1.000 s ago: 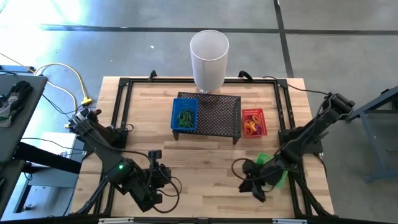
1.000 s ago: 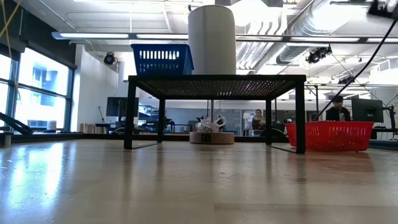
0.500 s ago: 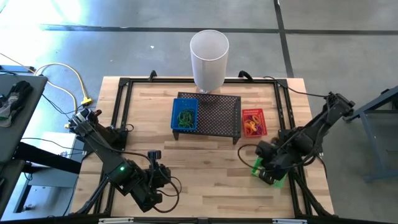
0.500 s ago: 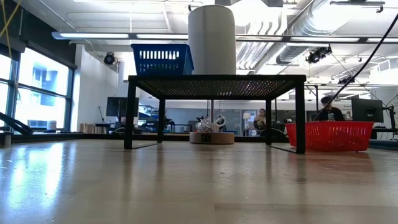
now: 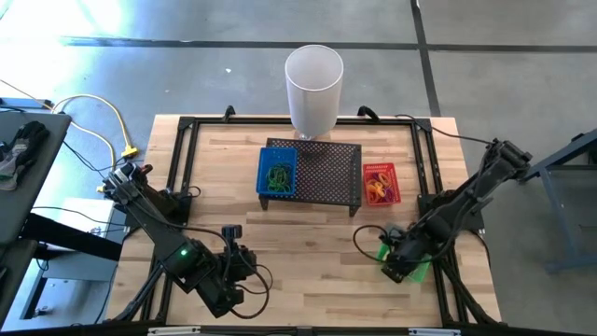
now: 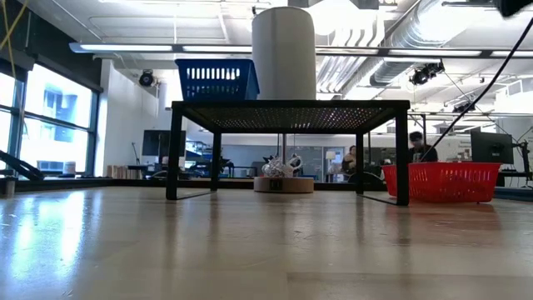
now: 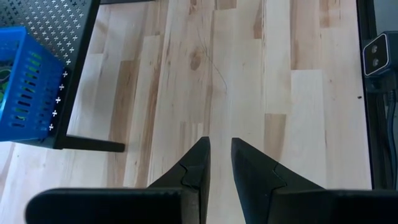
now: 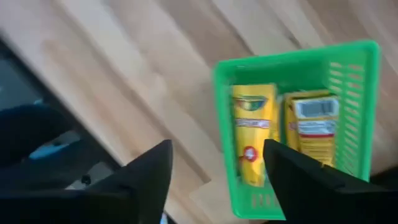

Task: Pick & Place Office Desk Supplies
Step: Put the green bin on the shelf

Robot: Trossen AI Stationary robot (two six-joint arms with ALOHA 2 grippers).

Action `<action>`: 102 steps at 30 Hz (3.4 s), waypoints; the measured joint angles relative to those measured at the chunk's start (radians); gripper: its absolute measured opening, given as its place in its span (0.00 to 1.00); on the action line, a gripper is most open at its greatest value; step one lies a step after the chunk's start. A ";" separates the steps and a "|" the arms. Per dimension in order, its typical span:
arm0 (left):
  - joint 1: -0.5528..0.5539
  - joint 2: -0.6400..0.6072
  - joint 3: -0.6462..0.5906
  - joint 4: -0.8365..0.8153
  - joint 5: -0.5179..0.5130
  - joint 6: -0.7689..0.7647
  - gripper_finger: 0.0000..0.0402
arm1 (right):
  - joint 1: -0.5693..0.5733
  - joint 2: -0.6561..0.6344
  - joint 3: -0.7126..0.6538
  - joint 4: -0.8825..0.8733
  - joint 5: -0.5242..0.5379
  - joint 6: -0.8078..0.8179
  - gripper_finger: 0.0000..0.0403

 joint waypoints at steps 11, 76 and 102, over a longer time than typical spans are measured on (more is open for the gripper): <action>0.000 0.000 0.000 0.001 0.000 -0.014 0.15 | 0.025 0.000 -0.144 0.208 0.005 0.046 0.64; 0.015 -0.051 -0.006 -0.148 0.118 0.000 0.15 | -0.128 0.259 0.647 -0.533 0.308 -0.927 0.01; 0.154 -0.015 -0.007 -0.015 0.048 -0.192 0.15 | -0.511 0.259 0.647 -0.271 0.271 -2.401 0.01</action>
